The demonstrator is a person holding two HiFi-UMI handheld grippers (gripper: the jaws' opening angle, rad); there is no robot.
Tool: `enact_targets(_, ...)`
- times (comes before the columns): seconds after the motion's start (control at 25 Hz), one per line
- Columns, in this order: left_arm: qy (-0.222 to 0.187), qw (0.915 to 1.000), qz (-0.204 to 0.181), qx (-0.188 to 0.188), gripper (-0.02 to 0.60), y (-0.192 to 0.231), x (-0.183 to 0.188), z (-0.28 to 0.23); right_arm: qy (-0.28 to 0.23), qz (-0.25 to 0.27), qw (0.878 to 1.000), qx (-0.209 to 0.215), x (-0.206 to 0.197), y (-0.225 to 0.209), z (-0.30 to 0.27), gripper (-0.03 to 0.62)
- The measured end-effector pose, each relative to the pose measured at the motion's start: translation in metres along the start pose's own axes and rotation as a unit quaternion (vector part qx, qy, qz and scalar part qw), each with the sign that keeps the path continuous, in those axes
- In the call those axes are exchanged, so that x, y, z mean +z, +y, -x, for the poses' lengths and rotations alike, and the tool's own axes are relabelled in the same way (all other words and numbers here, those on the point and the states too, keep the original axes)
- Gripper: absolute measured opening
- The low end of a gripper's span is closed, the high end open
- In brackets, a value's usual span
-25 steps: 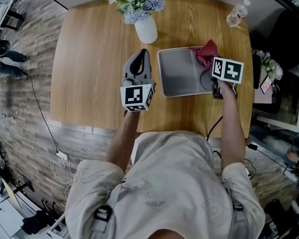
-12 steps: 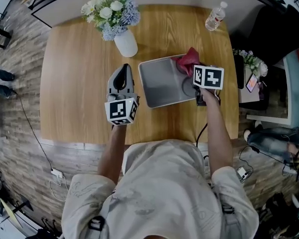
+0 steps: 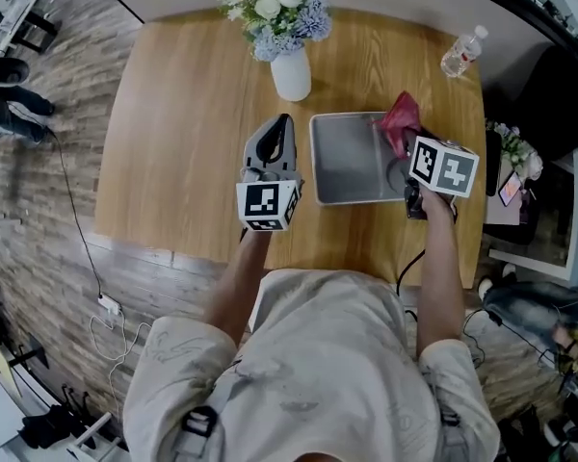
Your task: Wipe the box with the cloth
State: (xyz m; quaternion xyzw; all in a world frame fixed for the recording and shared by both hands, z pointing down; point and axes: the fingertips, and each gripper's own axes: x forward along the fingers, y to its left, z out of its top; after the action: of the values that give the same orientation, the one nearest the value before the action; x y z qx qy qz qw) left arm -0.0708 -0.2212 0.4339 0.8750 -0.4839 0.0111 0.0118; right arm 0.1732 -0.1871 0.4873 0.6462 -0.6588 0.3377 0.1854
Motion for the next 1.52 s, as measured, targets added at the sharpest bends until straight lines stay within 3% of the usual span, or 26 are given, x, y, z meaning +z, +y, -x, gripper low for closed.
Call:
enact_targets(0.28, -0.002, 0.9998, -0.003, 0.018, 0.009, 0.013, 0.004, 0.01, 0.001, 0.036, 0.996, 0.088, 0.004, 0.076, 0.0, 0.063)
enact_targets(0.56, -0.009, 0.9994, -0.006, 0.032, 0.009, 0.022, 0.01, 0.019, 0.027, 0.069, 0.988, 0.136, -0.015, 0.131, -0.004, 0.063)
enact_targets(0.8, -0.005, 0.999, -0.004, 0.044, 0.009, 0.027, 0.006, 0.019, 0.083, 0.068, 0.98, 0.168, -0.053, 0.158, -0.017, 0.063)
enact_targets(1.0, -0.004, 0.9991, -0.006, 0.042, 0.011, 0.029, 0.007, 0.02, 0.136, 0.097, 0.975, 0.149, -0.092, 0.167, -0.036, 0.063)
enact_targets(1.52, 0.001, 0.9996, -0.005, 0.029, 0.009, 0.025, 0.002, 0.013, 0.135, 0.122, 0.974, 0.135, -0.095, 0.172, -0.039, 0.061)
